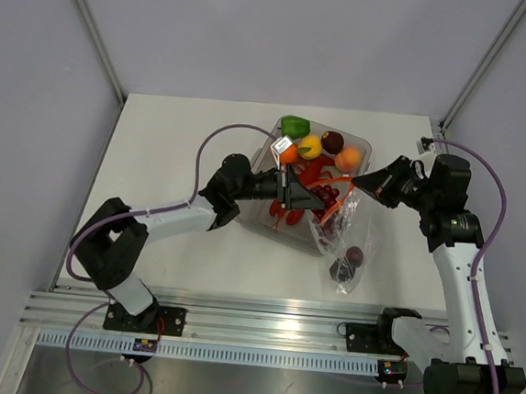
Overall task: Place the food in the zip-top bag and seal the zipper
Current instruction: Place the fake fruit in the zipper food storage bag, then adjust the zipper food storage bag at the center of the board, then move the bin to the center of the board, then pick up the fake fruit from the bin.
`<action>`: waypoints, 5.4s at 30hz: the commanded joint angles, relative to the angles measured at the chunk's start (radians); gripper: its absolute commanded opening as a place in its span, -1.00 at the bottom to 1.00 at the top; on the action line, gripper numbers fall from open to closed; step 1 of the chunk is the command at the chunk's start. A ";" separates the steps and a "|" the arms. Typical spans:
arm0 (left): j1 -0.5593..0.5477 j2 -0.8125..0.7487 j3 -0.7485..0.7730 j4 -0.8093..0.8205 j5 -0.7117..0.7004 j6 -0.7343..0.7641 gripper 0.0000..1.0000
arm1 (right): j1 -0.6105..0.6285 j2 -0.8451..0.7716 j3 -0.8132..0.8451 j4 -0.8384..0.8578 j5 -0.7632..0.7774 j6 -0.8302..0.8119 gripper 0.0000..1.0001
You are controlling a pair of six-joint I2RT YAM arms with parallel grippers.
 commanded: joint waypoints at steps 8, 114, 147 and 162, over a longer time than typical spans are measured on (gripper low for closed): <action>-0.007 -0.072 0.068 0.005 -0.016 0.089 -1.00 | 0.002 -0.016 0.015 0.074 -0.008 0.015 -1.00; 0.286 0.548 0.927 -1.558 -0.834 0.854 0.59 | 0.001 -0.159 -0.001 -0.243 0.473 -0.184 -1.00; 0.288 0.123 0.782 -1.549 -0.983 0.791 0.79 | 0.001 -0.090 -0.004 -0.206 0.354 -0.204 -1.00; 0.131 0.585 1.323 -1.441 -0.961 0.971 0.98 | 0.001 -0.080 0.021 -0.228 0.341 -0.181 -1.00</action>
